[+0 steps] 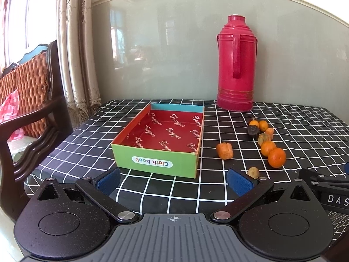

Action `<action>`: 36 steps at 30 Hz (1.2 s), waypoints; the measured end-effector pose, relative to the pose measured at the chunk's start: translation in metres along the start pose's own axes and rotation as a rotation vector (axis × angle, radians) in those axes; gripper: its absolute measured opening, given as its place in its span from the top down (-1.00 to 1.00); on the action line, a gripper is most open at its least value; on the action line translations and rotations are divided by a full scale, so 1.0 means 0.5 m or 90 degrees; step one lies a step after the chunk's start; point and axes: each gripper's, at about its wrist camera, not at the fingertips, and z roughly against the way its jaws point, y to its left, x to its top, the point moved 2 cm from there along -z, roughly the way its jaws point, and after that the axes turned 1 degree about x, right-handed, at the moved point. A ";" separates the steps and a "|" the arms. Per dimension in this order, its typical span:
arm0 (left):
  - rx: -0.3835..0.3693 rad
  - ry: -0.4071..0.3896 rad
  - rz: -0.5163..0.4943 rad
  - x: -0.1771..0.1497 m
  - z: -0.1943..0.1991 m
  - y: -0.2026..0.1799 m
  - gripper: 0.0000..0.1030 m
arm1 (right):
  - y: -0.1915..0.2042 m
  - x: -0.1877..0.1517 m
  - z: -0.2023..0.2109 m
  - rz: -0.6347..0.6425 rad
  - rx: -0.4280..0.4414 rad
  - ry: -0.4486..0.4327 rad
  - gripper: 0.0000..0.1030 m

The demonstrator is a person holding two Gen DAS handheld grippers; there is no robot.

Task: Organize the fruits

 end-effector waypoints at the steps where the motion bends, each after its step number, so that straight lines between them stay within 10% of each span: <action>1: -0.001 -0.001 -0.003 0.001 -0.001 -0.001 -1.00 | -0.002 0.000 0.000 -0.003 -0.001 0.000 -0.89; 36: -0.114 -0.019 -0.199 0.001 -0.106 -0.166 -0.99 | -0.171 -0.017 -0.053 -0.130 -0.089 -0.067 -0.89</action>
